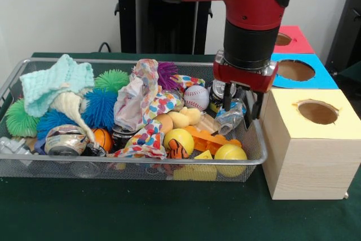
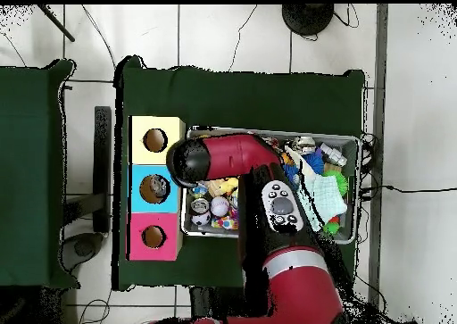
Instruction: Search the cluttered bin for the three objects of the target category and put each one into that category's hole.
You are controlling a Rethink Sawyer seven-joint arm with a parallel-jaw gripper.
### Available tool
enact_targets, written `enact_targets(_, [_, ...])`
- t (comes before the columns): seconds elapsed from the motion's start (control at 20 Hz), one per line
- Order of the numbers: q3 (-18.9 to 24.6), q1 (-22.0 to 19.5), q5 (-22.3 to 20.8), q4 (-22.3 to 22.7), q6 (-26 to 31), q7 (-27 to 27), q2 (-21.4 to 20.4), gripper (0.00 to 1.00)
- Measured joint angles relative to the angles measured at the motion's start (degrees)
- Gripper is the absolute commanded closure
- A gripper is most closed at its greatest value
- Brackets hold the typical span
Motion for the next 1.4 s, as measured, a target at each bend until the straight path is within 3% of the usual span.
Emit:
enact_targets(0.45, [-2.72,3.40,-1.87,2.18,-6.58,0.00,0.65,0.00])
enact_targets(1.2, [-13.89,12.96,-1.82,0.78,-13.65,0.00,1.15,0.00])
enact_targets(1.4, [-14.68,13.55,-1.62,0.78,-14.38,0.00,1.27,0.00])
